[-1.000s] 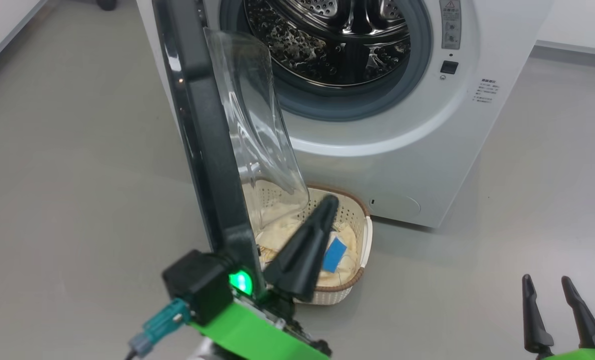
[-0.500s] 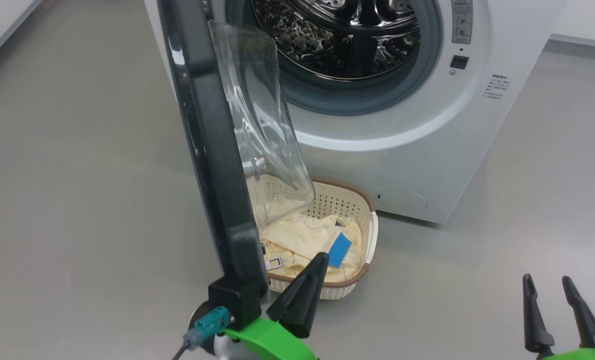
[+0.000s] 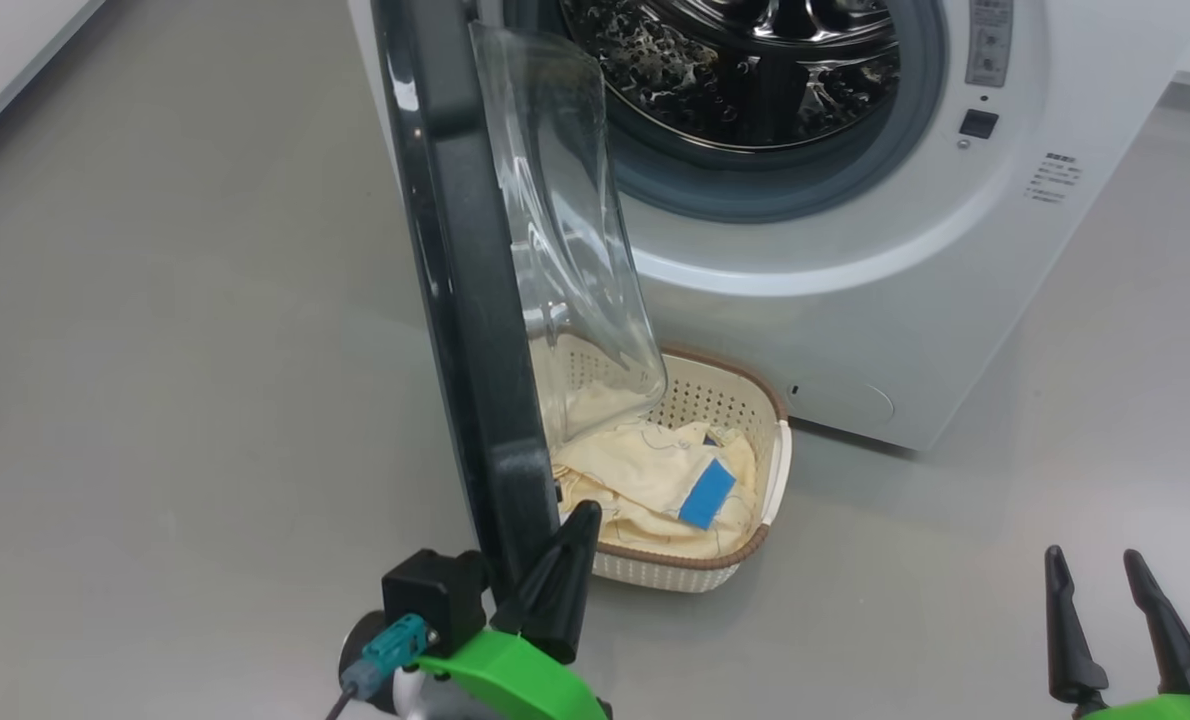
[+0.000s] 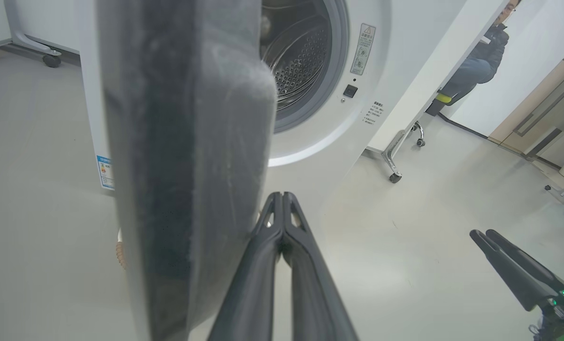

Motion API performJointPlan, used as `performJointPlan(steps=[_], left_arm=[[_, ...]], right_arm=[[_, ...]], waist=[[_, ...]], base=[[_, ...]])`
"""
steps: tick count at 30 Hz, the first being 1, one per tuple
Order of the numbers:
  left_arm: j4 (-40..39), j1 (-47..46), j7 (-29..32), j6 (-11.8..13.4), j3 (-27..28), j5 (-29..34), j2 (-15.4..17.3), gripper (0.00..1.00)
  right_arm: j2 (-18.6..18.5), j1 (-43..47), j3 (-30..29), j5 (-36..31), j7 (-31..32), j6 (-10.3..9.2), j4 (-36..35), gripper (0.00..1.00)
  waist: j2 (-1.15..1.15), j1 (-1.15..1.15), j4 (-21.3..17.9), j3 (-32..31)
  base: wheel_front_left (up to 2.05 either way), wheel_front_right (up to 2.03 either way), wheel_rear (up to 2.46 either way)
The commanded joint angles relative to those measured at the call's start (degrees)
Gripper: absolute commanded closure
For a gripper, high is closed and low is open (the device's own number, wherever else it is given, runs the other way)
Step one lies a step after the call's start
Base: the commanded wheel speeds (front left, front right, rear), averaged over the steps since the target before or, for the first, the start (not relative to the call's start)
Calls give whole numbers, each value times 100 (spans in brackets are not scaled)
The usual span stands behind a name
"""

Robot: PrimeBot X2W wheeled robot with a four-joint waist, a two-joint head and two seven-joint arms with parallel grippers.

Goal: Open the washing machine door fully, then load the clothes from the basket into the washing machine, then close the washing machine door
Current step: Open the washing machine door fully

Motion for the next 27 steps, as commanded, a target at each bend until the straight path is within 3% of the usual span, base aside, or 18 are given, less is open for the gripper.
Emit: performJointPlan(steps=[1,19,27], left_arm=[[-137,-143,-70,58,235,-17,-16,100],[131,-250,-267,249,392,-14,-8,100],[318,-248,-483,448,740,-18,145,100]], right_arm=[[-109,-256,102,45,-55,-16,-170,0],[-108,-282,107,38,-55,-16,-179,0],[-147,-327,136,26,-55,-16,-170,0]], waist=[[0,0,56,19],[0,0,517,177],[0,0,803,262]], base=[[0,0,0],[0,0,0],[0,0,0]])
